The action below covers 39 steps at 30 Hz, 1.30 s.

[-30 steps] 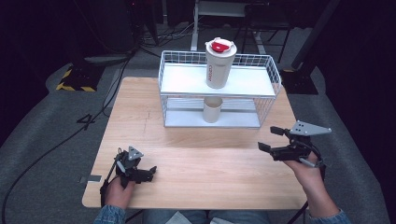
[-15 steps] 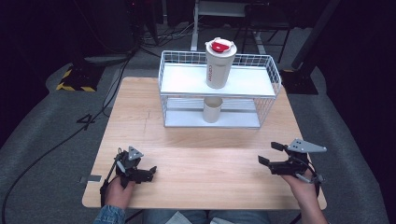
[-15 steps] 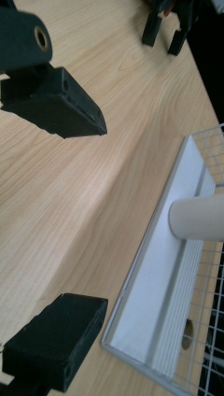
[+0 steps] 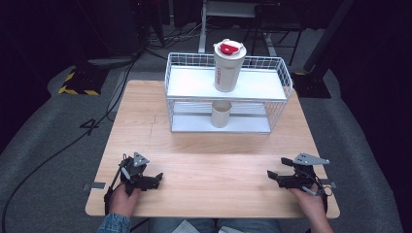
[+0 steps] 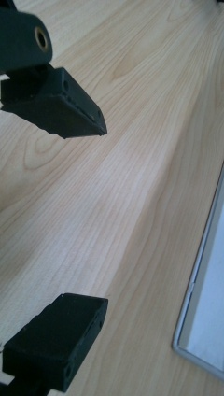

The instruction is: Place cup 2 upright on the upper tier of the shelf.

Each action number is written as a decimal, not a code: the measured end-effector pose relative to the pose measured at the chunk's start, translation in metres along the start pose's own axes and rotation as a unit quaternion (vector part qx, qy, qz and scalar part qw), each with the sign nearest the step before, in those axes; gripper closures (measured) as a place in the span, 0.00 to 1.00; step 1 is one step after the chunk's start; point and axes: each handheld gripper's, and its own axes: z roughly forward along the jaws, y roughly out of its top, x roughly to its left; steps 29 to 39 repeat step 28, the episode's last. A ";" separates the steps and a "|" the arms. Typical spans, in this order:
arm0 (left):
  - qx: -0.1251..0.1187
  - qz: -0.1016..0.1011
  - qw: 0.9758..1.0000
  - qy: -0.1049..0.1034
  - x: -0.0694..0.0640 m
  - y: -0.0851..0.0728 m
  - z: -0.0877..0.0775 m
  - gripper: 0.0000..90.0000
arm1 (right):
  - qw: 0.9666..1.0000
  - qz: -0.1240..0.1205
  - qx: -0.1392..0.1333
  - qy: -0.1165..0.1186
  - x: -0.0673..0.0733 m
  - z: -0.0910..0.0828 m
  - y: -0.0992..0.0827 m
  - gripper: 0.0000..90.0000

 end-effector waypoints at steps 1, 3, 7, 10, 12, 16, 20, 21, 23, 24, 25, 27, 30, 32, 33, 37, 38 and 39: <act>0.000 0.000 1.000 0.000 0.000 0.000 0.000 0.00 | 1.000 0.000 0.000 -0.002 -0.001 0.001 -0.003 0.16; 0.000 0.000 1.000 0.000 0.000 0.000 0.000 0.00 | 1.000 -0.005 0.008 -0.009 -0.002 0.005 -0.008 0.15; 0.000 0.000 1.000 0.000 0.000 0.000 0.000 0.00 | 1.000 -0.013 0.016 -0.018 -0.003 0.008 -0.013 0.15; 0.000 0.000 1.000 0.000 0.000 0.000 0.000 0.00 | 0.999 -0.018 0.023 -0.026 -0.006 0.011 -0.015 0.15; 0.000 0.000 1.000 0.000 0.000 0.000 0.000 0.00 | 0.998 -0.019 0.039 -0.035 -0.007 0.014 -0.016 0.15; 0.000 0.000 1.000 0.000 0.000 0.000 0.000 0.00 | 0.997 -0.021 0.062 -0.046 -0.009 0.017 -0.016 0.16; 0.000 0.000 1.000 0.000 0.000 0.000 0.000 0.00 | 0.996 -0.016 0.065 -0.061 -0.009 0.018 -0.016 0.13; 0.000 0.000 1.000 0.000 0.000 0.000 0.000 0.00 | 0.996 -0.016 0.067 -0.063 -0.010 0.018 -0.015 0.11; 0.000 0.000 1.000 0.000 0.000 0.000 0.000 0.00 | 0.995 -0.011 0.072 -0.071 -0.010 0.019 -0.015 0.08; 0.000 0.000 1.000 0.000 0.000 0.000 0.000 0.00 | 0.995 -0.011 0.072 -0.072 -0.010 0.019 -0.015 0.08; 0.000 0.000 1.000 0.000 0.000 0.000 0.000 0.00 | 0.995 -0.011 0.072 -0.072 -0.010 0.019 -0.015 0.08; 0.000 0.000 1.000 0.000 0.000 0.000 0.000 0.00 | 0.995 -0.010 0.073 -0.072 -0.010 0.019 -0.015 0.07; 0.000 0.000 1.000 0.000 0.000 0.000 0.000 0.00 | 0.995 -0.010 0.073 -0.072 -0.011 0.019 -0.015 0.07; 0.000 0.000 1.000 0.000 0.000 0.000 0.000 0.00 | 0.995 -0.010 0.073 -0.072 -0.011 0.019 -0.015 0.07; 0.000 0.000 1.000 0.000 0.000 0.000 0.000 0.00 | 0.995 -0.010 0.073 -0.072 -0.011 0.019 -0.015 0.07; 0.000 0.000 1.000 0.000 0.000 0.000 0.000 0.00 | 0.995 -0.010 0.073 -0.072 -0.011 0.019 -0.015 0.07; 0.000 0.000 1.000 0.000 0.000 0.000 0.000 0.00 | 0.995 -0.010 0.073 -0.072 -0.011 0.019 -0.015 0.07; 0.000 0.000 1.000 0.000 0.000 0.000 0.000 0.00 | 0.995 -0.010 0.073 -0.072 -0.011 0.019 -0.015 0.07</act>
